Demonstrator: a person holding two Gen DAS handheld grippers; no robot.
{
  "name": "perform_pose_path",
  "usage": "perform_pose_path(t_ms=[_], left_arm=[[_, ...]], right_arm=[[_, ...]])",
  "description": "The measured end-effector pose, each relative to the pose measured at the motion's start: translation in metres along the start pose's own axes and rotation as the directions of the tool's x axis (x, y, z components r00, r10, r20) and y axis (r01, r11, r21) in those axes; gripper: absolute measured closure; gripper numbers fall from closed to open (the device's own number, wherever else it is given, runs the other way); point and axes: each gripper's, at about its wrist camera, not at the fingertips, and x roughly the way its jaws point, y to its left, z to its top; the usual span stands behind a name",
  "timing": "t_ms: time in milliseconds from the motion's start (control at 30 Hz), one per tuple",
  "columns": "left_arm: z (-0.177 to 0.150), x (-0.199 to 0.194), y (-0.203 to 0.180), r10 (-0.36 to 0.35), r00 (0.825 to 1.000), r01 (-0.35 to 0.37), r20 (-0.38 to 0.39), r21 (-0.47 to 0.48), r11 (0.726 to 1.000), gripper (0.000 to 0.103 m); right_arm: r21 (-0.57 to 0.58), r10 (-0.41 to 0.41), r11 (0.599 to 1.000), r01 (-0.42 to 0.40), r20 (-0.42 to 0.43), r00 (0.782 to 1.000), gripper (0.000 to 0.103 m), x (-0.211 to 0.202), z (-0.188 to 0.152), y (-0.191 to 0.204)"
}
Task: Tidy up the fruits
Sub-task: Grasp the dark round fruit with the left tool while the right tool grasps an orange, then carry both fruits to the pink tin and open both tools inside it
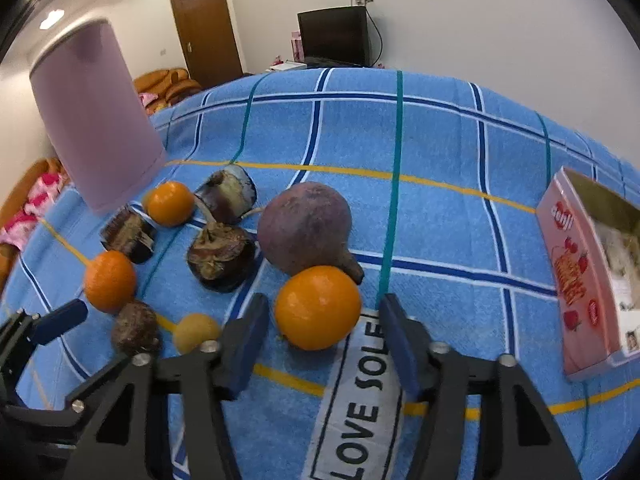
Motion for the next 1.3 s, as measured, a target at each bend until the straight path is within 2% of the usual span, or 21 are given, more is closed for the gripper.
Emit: perform_pose_path(t_ms=[133,233,433,500,633,700,800,867,967,1133,1300], left_arm=[[-0.001,0.0,-0.002,0.001,1.0,-0.001,-0.006,-0.001,1.0,0.027],[-0.001,0.001,-0.003,-0.019,1.0,0.019,-0.019,-0.014,1.0,0.027],[0.0,0.008,-0.004,-0.079,0.995,0.076,-0.055,-0.055,0.996,0.027],[0.003,0.013,-0.006,-0.071,0.996,0.068,-0.06,-0.056,0.996,0.032],[0.007,0.017,-0.007,-0.064,0.996,0.06,-0.06,-0.064,0.996,0.033],[0.01,0.019,-0.008,-0.056,0.997,0.052,-0.055,-0.069,0.996,0.04],[0.013,0.022,-0.009,-0.038,0.999,0.036,-0.037,-0.063,0.997,0.053],[0.014,0.024,-0.011,-0.051,0.999,0.05,-0.02,-0.055,0.997,0.062],[0.013,0.023,-0.012,-0.045,0.999,0.044,-0.008,-0.044,0.998,0.062],[0.012,0.017,-0.008,-0.087,0.996,0.088,0.015,-0.09,0.992,0.062],[0.019,-0.012,-0.013,-0.095,0.985,0.106,0.143,-0.068,0.992,0.062]], right_arm=[[-0.025,-0.006,1.0,0.006,0.001,1.0,0.061,0.001,0.0,0.001],[-0.005,0.01,1.0,-0.01,0.008,1.0,0.061,0.0,-0.001,-0.005],[0.039,0.021,0.999,-0.024,0.079,0.997,0.061,-0.025,-0.008,-0.023],[0.039,0.012,0.999,-0.016,0.098,0.995,0.061,-0.031,-0.01,-0.025],[0.048,0.012,0.999,-0.017,0.111,0.994,0.061,-0.032,-0.008,-0.028],[0.046,0.016,0.999,-0.021,0.112,0.994,0.061,-0.032,-0.008,-0.028],[0.045,0.018,0.999,-0.023,0.118,0.993,0.061,-0.036,-0.01,-0.029],[0.047,0.019,0.999,-0.025,0.122,0.992,0.061,-0.037,-0.011,-0.029],[0.05,0.027,0.998,-0.034,0.124,0.992,0.061,-0.039,-0.012,-0.031],[0.052,0.042,0.997,-0.051,0.161,0.986,0.061,-0.046,-0.011,-0.032],[0.037,0.033,0.998,-0.043,0.245,0.969,0.061,-0.066,-0.01,-0.034]])
